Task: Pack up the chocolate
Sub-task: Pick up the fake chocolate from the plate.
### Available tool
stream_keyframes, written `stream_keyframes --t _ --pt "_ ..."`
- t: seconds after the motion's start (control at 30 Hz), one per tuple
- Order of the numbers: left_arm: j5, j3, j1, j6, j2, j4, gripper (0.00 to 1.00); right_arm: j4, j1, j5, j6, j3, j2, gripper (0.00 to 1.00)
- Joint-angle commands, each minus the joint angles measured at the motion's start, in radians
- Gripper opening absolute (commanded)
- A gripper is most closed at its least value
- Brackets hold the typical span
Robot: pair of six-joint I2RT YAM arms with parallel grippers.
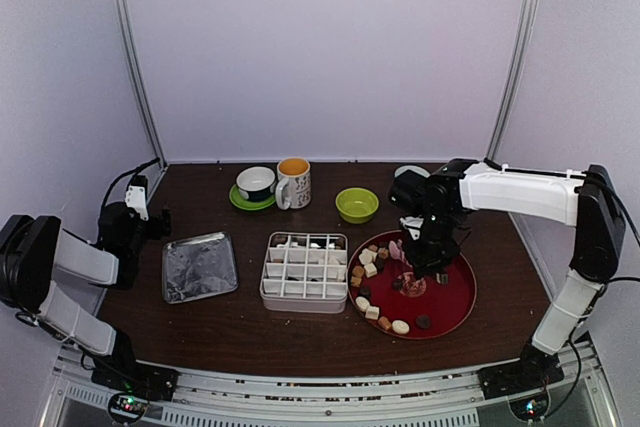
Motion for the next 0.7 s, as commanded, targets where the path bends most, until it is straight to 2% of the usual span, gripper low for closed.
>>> stream_keyframes --t 0.0,0.37,0.53,0.67 --pt "0.008 0.008 0.008 0.010 -0.003 0.058 0.98 -0.027 -0.007 -0.025 0.004 0.037 -0.083 0.24" --pt "0.009 0.008 0.008 0.009 -0.003 0.059 0.98 0.029 0.013 -0.249 -0.007 0.076 -0.217 0.24" --pt "0.008 0.008 0.008 0.010 -0.003 0.058 0.98 0.065 0.050 -0.351 0.011 0.148 -0.153 0.23" --pt "0.008 0.008 0.007 0.010 -0.003 0.058 0.98 0.079 0.123 -0.373 0.036 0.257 -0.067 0.23"
